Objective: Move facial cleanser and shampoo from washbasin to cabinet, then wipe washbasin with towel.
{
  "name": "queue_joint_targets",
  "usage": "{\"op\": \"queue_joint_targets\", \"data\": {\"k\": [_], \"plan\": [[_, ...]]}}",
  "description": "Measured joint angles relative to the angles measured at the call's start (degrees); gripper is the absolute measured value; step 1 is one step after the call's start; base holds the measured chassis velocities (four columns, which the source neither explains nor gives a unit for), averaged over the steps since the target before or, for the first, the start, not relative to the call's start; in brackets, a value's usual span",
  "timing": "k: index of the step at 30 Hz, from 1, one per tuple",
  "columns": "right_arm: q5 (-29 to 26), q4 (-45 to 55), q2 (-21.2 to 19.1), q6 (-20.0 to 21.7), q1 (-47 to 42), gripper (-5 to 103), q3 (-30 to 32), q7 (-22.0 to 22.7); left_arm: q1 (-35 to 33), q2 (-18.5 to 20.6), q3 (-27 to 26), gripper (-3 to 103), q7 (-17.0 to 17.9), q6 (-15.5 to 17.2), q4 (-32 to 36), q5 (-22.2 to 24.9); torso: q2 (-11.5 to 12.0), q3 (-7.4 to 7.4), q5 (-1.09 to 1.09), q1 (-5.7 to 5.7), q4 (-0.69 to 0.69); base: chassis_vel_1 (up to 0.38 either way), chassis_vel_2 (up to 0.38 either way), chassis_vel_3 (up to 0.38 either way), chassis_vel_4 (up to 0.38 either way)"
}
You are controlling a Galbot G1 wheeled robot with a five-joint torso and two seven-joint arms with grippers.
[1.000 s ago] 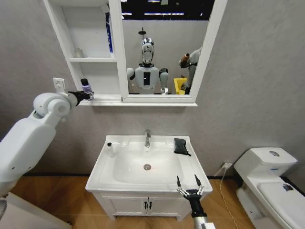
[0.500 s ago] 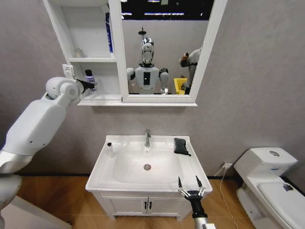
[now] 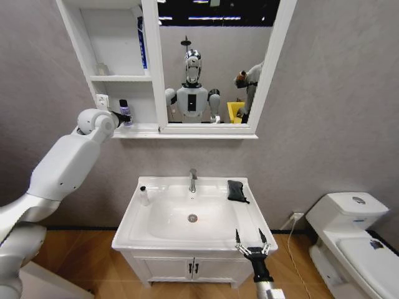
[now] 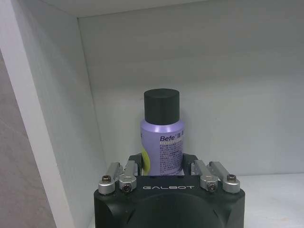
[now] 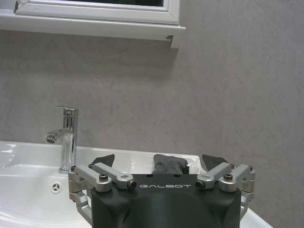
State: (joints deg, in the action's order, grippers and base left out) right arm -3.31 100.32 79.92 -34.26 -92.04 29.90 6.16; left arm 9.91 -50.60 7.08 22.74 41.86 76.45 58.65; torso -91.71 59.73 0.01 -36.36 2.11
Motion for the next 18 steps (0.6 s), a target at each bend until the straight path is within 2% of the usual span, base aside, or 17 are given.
{"op": "queue_joint_targets", "data": {"k": [1,3,4,6,7,9,10,13,14,15,16,17,18], "plan": [[0.0,0.0,0.0,0.0,0.0,100,0.0,0.0,0.0,0.0,0.0,40,0.0,0.0,0.0,0.0,0.0,0.0,0.0,0.0,0.0,0.0,0.0,0.0,0.0],[0.03,-0.09,0.05,0.0,0.13,100,-0.12,0.0,-0.44,0.41,-0.38,48,0.04,0.31,0.25,0.3,0.01,0.01,-0.06,0.0,0.01,0.0,0.0,0.0,0.0],[0.03,-0.09,0.05,0.0,0.13,100,-0.12,0.0,-0.44,0.41,-0.38,48,0.04,0.31,0.25,0.3,0.01,0.01,-0.06,0.0,0.01,0.0,0.0,0.0,0.0],[0.15,-0.1,0.18,0.0,0.16,100,-0.26,0.01,-1.04,1.32,-1.13,59,0.07,0.31,1.36,0.52,0.01,0.01,-0.01,-0.01,0.0,0.0,0.0,0.0,0.0],[0.15,-0.1,0.18,0.0,0.16,100,-0.26,0.01,-1.04,1.32,-1.13,59,0.07,0.31,1.36,0.52,0.01,0.01,-0.01,-0.01,0.0,0.0,0.0,0.0,0.0],[0.29,-0.08,0.25,0.0,0.15,100,-0.33,0.01,-2.11,2.68,-2.05,70,0.08,0.31,3.09,0.69,0.0,0.01,-0.02,-0.01,0.0,0.0,0.0,0.0,0.0],[0.29,-0.08,0.25,0.0,0.15,100,-0.33,0.01,-2.11,2.68,-2.05,70,0.08,0.31,3.09,0.69,0.0,0.01,-0.02,-0.01,0.0,0.0,0.0,0.0,0.0],[0.43,0.22,0.3,0.04,0.03,100,-0.4,0.0,-6.64,6.46,-5.3,86,0.02,0.31,9.26,0.75,0.0,0.0,0.0,-0.01,-0.04,0.0,0.0,0.0,0.0],[0.43,0.22,0.3,0.04,0.03,100,-0.4,0.0,-6.64,6.46,-5.3,86,0.02,0.31,9.26,0.75,0.0,0.0,0.0,-0.01,-0.04,0.0,0.0,0.0,0.0],[0.47,0.26,0.32,0.06,-0.04,100,-0.41,0.0,-8.82,7.96,-6.58,91,-0.19,0.3,11.61,0.79,0.0,0.0,0.0,-0.01,-0.01,0.0,0.0,0.0,0.0],[0.55,0.32,0.33,0.1,-0.05,100,-0.43,-0.01,-11.76,9.62,-8.34,96,-0.73,0.12,14.22,0.68,0.0,0.0,0.0,0.0,-0.06,0.0,0.0,0.0,0.0],[0.55,0.32,0.33,0.1,-0.05,100,-0.43,-0.01,-11.76,9.62,-8.34,96,-0.73,0.12,14.22,0.68,0.0,0.0,0.0,0.0,-0.06,0.0,0.0,0.0,0.0],[0.68,0.35,0.34,0.17,-0.18,100,-0.47,-0.01,-16.38,12.1,-11.12,98,-1.18,-0.43,18.68,0.2,0.01,0.01,-0.05,-0.01,0.03,0.0,0.0,0.0,0.0]]}}
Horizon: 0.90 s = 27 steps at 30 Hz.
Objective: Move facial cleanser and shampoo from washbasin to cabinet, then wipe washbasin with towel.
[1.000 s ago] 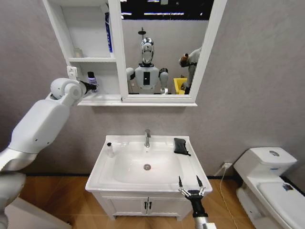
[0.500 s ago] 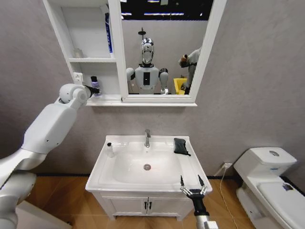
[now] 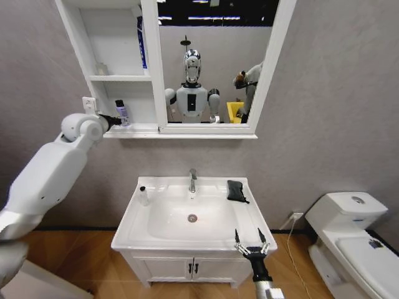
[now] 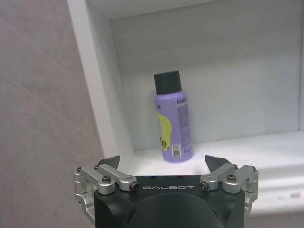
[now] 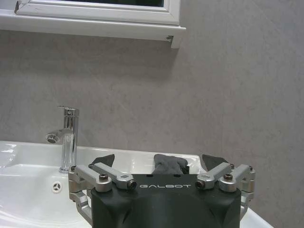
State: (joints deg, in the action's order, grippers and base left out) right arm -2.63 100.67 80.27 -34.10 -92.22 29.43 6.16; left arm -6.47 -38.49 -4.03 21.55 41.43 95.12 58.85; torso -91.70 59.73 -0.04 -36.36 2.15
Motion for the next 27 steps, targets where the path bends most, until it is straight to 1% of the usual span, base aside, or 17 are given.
{"op": "queue_joint_targets", "data": {"k": [3,4,6,7,8,9,10,11,12,13,14,16,17,20,21,24,27], "plan": [[0.45,0.22,0.15,0.32,0.06,100,-0.33,-0.04,-10.68,5.06,-7.3,100,-1.45,-2.15,11.3,1.15,-0.01,-0.01,0.05,0.02,0.04,0.0,0.0,0.0,0.0],[0.45,0.22,0.15,0.32,0.06,100,-0.33,-0.04,-10.68,5.06,-7.3,100,-1.45,-2.15,11.3,1.15,-0.01,-0.01,0.05,0.02,0.04,0.0,0.0,0.0,0.0],[0.9,0.55,0.42,0.67,0.12,100,-0.73,-0.07,-19.94,7.11,-14.18,100,-2.28,-3.41,17.03,1.49,-0.01,-0.02,0.04,0.03,-0.01,0.0,0.0,0.0,0.0],[0.9,0.55,0.42,0.67,0.12,100,-0.73,-0.07,-19.94,7.11,-14.18,100,-2.28,-3.41,17.03,1.49,-0.01,-0.02,0.04,0.03,-0.01,0.0,0.0,0.0,0.0],[1.26,0.87,0.65,0.85,0.09,100,-1.01,-0.09,-26.99,7.6,-19.02,100,-2.37,-3.99,20.1,1.21,-0.01,-0.02,0.03,0.02,-0.03,0.0,0.0,0.0,0.0],[1.26,0.87,0.65,0.85,0.09,100,-1.01,-0.09,-26.99,7.6,-19.02,100,-2.37,-3.99,20.1,1.21,-0.01,-0.02,0.03,0.02,-0.03,0.0,0.0,0.0,0.0],[1.5,1.16,0.81,0.92,0.03,100,-1.17,-0.12,-33.17,7.54,-22.8,100,-2.7,-4.49,22.31,0.36,-0.01,-0.02,0.05,0.02,-0.04,0.0,0.0,0.0,0.0],[1.68,1.59,1.0,0.94,-0.32,100,-1.17,-0.14,-41.07,6.53,-25.98,100,-3.42,-5.63,24.31,-2.04,-0.01,-0.02,0.04,0.02,0.01,0.0,0.0,0.0,0.0],[1.71,1.94,1.18,0.86,-0.84,100,-0.92,-0.13,-44.31,5.5,-26.29,100,-3.77,-6.56,24.7,-3.69,-0.01,-0.02,0.04,0.02,0.0,0.0,0.0,0.0,0.0],[1.71,1.94,1.18,0.86,-0.84,100,-0.92,-0.13,-44.31,5.5,-26.29,100,-3.77,-6.56,24.7,-3.69,-0.01,-0.02,0.04,0.02,0.0,0.0,0.0,0.0,0.0],[1.71,2.15,1.25,0.67,-1.48,100,-0.55,-0.06,-48.51,3.85,-26.7,100,-4.29,-7.98,25.1,-6.18,-0.01,-0.01,0.01,0.02,-0.05,0.0,0.0,0.0,0.0],[1.62,2.4,1.25,0.41,-2.01,100,-0.19,0.04,-54.32,0.47,-26.92,100,-5.01,-10.49,25.41,-10.49,-0.01,-0.01,0.03,0.02,-0.05,0.0,0.0,0.0,0.0],[1.62,2.4,1.25,0.41,-2.01,100,-0.19,0.04,-54.32,0.47,-26.92,100,-5.01,-10.49,25.41,-10.49,-0.01,-0.01,0.03,0.02,-0.05,0.0,0.0,0.0,0.0],[1.38,2.71,1.14,0.21,-2.33,100,0.07,0.15,-58.82,-4.67,-25.18,100,-5.6,-13.53,24.29,-16.19,-0.01,-0.01,0.06,0.02,-0.03,0.0,0.0,0.0,0.0],[1.38,2.71,1.14,0.21,-2.33,100,0.07,0.15,-58.82,-4.67,-25.18,100,-5.6,-13.53,24.29,-16.19,-0.01,-0.01,0.06,0.02,-0.03,0.0,0.0,0.0,0.0],[1.12,2.77,1.13,-0.08,-2.45,100,0.19,0.27,-60.91,-10.95,-22.9,100,-7.03,-16.99,20.2,-23.34,-0.01,-0.01,0.05,0.01,-0.04,0.0,0.0,0.0,0.0],[1.0,2.53,1.03,-0.34,-2.68,100,0.2,0.36,-61.51,-13.7,-21.95,100,-8.07,-18.26,17.53,-26.23,-0.01,0.0,0.04,0.01,-0.03,0.0,0.0,0.0,0.0]]}}
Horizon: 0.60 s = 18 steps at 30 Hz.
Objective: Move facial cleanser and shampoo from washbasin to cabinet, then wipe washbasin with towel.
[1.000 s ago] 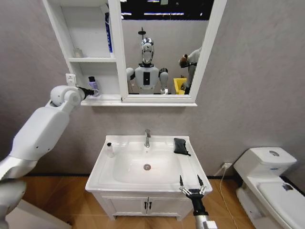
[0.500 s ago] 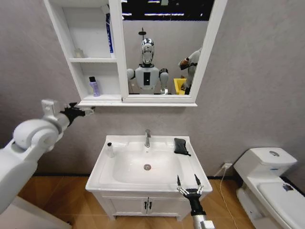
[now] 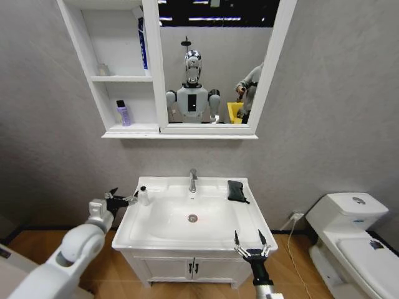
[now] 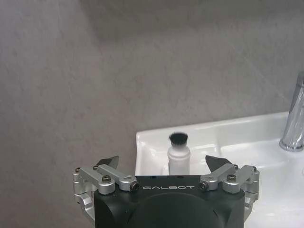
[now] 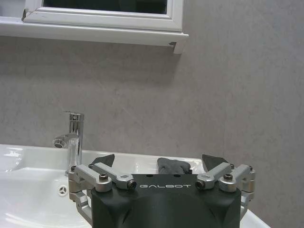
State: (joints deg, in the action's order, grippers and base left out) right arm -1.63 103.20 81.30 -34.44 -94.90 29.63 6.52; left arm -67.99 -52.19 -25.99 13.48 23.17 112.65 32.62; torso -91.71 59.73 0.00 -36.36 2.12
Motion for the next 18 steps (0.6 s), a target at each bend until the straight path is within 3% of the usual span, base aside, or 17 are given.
{"op": "queue_joint_targets", "data": {"k": [7,18], "plan": [[-0.33,-0.77,-1.05,-0.03,0.73,100,-0.4,0.13,2.09,-5.66,2.69,100,-2.22,-2.6,-8.64,-4.84,0.01,0.0,0.02,0.0,0.02,0.0,0.0,0.0,0.0],[-0.44,-1.78,-1.85,0.04,0.58,100,-0.43,0.1,6.45,-9.66,6.57,100,-3.62,-4.78,-16.95,-8.58,0.0,0.0,0.01,0.0,0.0,0.0,0.0,0.0,0.0]]}}
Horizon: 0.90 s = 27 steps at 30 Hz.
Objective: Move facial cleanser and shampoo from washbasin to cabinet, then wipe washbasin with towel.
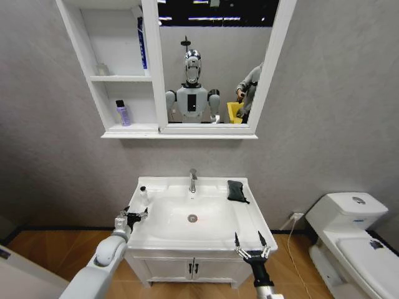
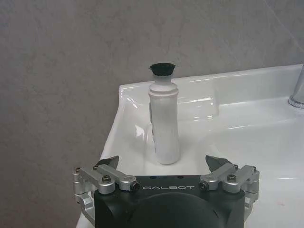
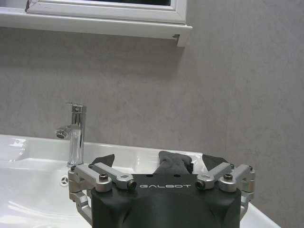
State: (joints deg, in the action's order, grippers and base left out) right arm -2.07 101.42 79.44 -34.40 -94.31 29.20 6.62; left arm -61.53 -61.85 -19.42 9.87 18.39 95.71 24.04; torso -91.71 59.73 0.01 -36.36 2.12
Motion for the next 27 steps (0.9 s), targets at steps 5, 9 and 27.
{"op": "queue_joint_targets", "data": {"k": [5,9,27], "plan": [[-0.02,-0.28,-0.05,0.05,0.38,100,-0.09,-0.06,2.31,-0.96,1.47,100,-0.05,0.0,-2.3,-0.04,0.0,0.0,0.0,0.0,0.0,0.0,0.0,0.0,0.0],[-0.03,-0.37,-0.04,0.29,0.68,100,-0.15,-0.11,5.5,-2.14,2.95,100,-0.04,-0.11,-5.09,-0.04,0.0,0.0,0.0,0.0,-0.01,0.0,0.0,0.0,0.0],[-1.1,2.49,-0.4,2.06,0.99,100,0.54,-0.06,12.54,-5.5,3.79,72,-1.44,-2.72,-14.16,-1.72,0.0,0.0,0.0,0.0,0.0,0.0,0.0,0.0,0.0]]}}
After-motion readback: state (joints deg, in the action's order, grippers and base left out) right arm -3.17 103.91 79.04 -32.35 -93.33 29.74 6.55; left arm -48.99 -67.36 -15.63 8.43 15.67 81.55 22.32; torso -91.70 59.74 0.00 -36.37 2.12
